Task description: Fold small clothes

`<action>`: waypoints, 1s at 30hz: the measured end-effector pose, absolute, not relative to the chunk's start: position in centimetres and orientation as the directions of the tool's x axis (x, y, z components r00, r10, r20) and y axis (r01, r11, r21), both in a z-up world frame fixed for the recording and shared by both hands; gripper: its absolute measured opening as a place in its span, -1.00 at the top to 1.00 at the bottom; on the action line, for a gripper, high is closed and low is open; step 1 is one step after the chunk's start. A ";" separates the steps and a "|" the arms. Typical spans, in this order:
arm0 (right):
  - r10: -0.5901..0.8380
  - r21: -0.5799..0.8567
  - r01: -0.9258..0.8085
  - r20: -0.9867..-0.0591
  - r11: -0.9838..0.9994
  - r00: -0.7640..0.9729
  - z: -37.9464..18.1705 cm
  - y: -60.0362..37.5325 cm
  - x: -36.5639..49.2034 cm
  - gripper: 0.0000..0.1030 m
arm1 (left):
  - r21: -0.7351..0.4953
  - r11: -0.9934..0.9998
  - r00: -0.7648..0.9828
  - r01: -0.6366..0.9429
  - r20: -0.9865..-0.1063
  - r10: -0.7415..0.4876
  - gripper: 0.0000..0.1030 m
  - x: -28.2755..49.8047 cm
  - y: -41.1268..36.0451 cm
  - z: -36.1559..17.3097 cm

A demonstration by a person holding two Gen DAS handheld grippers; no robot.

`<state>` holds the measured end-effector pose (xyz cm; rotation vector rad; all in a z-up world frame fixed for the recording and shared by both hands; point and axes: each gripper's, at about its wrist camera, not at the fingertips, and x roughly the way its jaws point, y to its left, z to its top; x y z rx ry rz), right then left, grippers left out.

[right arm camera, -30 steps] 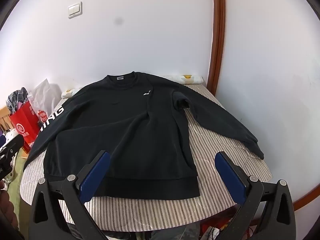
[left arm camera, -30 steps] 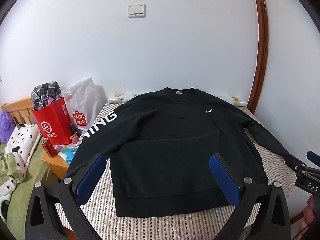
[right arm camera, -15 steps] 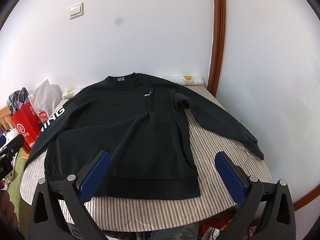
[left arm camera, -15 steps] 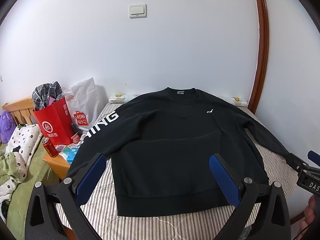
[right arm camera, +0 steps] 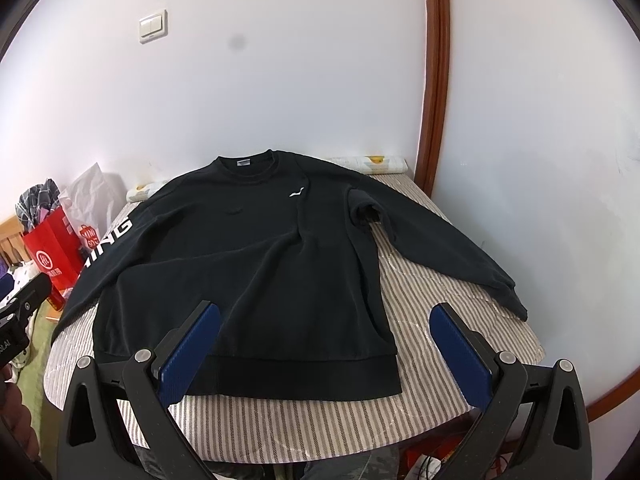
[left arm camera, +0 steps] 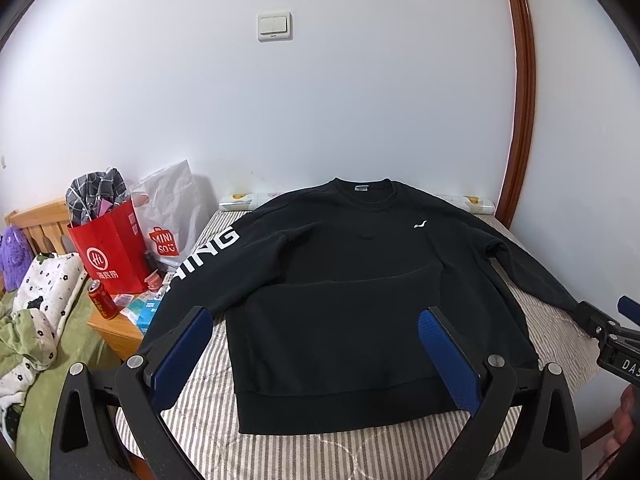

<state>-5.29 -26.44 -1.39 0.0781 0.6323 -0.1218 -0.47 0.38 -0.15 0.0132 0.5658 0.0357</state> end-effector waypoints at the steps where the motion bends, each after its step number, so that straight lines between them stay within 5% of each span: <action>1: -0.087 0.037 0.135 -0.593 0.990 0.800 -1.4 -26.4 -5.3 -1.00 | 0.021 0.999 0.843 -0.030 -0.536 0.036 -1.00 -0.5 0.3 0.0; 30: -0.075 0.040 0.123 -0.591 0.992 0.803 -0.9 -25.6 -5.2 -1.00 | -0.007 1.000 0.846 -0.014 -0.533 0.008 -1.00 -0.2 0.8 0.0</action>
